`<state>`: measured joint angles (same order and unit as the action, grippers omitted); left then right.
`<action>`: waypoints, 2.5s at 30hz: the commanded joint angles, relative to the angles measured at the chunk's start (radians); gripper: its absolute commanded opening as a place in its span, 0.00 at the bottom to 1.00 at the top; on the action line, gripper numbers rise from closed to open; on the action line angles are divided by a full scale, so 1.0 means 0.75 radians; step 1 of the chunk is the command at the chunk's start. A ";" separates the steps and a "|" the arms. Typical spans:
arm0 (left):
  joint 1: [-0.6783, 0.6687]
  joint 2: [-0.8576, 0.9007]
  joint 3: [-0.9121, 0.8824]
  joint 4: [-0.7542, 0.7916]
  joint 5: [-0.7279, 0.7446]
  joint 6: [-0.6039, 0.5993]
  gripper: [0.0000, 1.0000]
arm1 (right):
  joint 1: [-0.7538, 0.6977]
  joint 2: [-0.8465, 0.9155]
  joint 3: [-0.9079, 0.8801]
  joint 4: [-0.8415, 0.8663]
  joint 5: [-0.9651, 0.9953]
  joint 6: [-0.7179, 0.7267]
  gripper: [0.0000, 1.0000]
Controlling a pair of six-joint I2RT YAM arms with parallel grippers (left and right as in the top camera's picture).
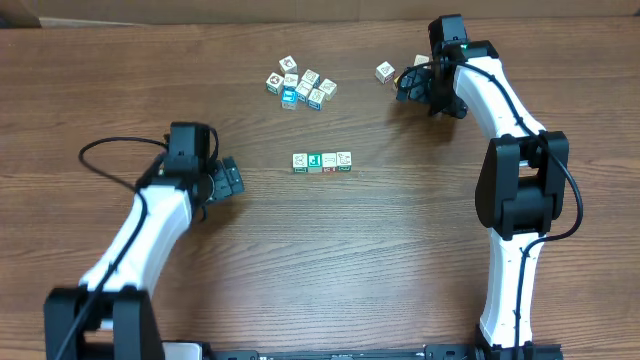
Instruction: Form a horizontal line
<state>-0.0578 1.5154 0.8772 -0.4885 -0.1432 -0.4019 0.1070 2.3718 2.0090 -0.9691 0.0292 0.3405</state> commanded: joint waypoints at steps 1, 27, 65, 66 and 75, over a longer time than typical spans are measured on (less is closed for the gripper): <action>0.010 -0.097 -0.172 0.135 -0.032 0.071 1.00 | 0.005 -0.027 -0.001 0.005 -0.005 0.005 1.00; 0.010 -0.494 -0.912 0.983 -0.028 0.246 1.00 | 0.005 -0.027 -0.001 0.005 -0.005 0.005 1.00; 0.010 -1.896 -1.163 0.561 -0.054 0.555 1.00 | 0.005 -0.027 -0.001 0.005 -0.005 0.005 1.00; 0.010 -1.923 -1.163 0.560 -0.054 0.565 1.00 | 0.005 -0.027 -0.001 0.005 -0.005 0.005 1.00; 0.008 -2.016 -1.163 0.558 -0.053 0.577 1.00 | 0.005 -0.027 -0.001 0.005 -0.005 0.005 1.00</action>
<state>-0.0582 0.0166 0.0082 -0.0624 -0.1947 0.0044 0.1070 2.3718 2.0090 -0.9688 0.0292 0.3401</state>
